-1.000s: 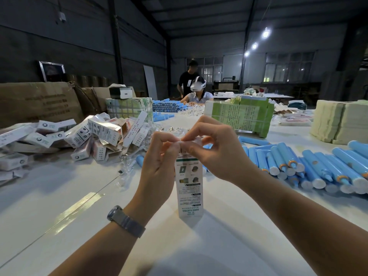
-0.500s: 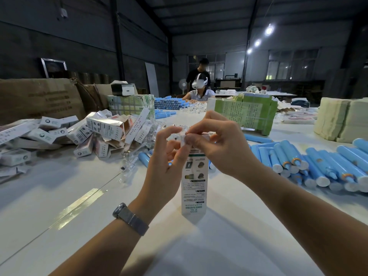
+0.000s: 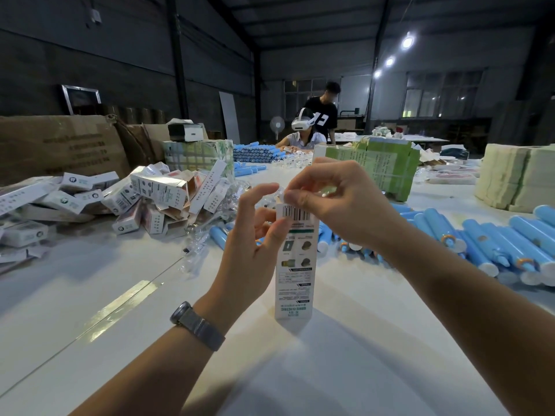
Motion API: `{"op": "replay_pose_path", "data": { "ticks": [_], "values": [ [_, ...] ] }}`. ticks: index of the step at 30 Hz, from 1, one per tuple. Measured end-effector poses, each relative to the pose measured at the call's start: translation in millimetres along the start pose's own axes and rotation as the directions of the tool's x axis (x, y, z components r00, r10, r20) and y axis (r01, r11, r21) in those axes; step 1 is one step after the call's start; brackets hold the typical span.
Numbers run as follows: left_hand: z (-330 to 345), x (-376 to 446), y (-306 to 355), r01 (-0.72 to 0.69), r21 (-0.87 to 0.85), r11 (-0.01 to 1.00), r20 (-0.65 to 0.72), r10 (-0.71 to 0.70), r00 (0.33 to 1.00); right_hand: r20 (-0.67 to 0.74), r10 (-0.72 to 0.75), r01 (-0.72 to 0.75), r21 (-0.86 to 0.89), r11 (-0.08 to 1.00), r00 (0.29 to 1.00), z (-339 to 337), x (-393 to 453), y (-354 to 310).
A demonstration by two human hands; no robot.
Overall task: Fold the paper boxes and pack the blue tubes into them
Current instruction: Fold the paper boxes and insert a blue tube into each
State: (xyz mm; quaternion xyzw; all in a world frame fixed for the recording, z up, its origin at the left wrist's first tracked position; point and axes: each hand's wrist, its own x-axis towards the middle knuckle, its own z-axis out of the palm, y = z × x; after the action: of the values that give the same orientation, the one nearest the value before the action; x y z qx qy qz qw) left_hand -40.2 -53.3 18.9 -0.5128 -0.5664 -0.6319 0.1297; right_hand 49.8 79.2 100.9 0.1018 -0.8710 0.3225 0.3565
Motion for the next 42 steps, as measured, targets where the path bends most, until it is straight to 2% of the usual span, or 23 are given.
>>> {"op": "replay_pose_path", "data": {
  "ticks": [6, 14, 18, 25, 36, 42],
  "values": [
    [1, 1, 1, -0.035, 0.043, 0.998, -0.001, 0.035, 0.999, 0.1, -0.123, 0.145, -0.259, 0.955, 0.987, -16, 1, -17],
    [2, -1, -3, -0.124, 0.12, 0.985, 0.011, 0.123, 0.992, 0.154, -0.229, 0.273, -0.409, 0.871, 0.961, -21, 0, -21],
    [3, -1, -4, -0.13, 0.113, 0.985, 0.032, 0.127, 0.991, 0.174, -0.246, 0.291, -0.325, 0.9, 0.954, -23, -1, -18],
    [2, -2, -6, -0.098, 0.081, 0.992, 0.019, 0.097, 0.995, 0.202, -0.155, 0.19, -0.166, 0.968, 0.967, -24, 4, -9],
    [2, -1, -4, -0.09, 0.065, 0.994, 0.023, 0.089, 0.996, 0.203, -0.143, 0.177, -0.16, 0.971, 0.969, -22, 3, -9],
    [2, -1, -5, -0.087, 0.039, 0.995, 0.008, 0.087, 0.996, 0.213, -0.117, 0.13, -0.046, 0.991, 0.97, -19, 3, -3]
  ]
}}
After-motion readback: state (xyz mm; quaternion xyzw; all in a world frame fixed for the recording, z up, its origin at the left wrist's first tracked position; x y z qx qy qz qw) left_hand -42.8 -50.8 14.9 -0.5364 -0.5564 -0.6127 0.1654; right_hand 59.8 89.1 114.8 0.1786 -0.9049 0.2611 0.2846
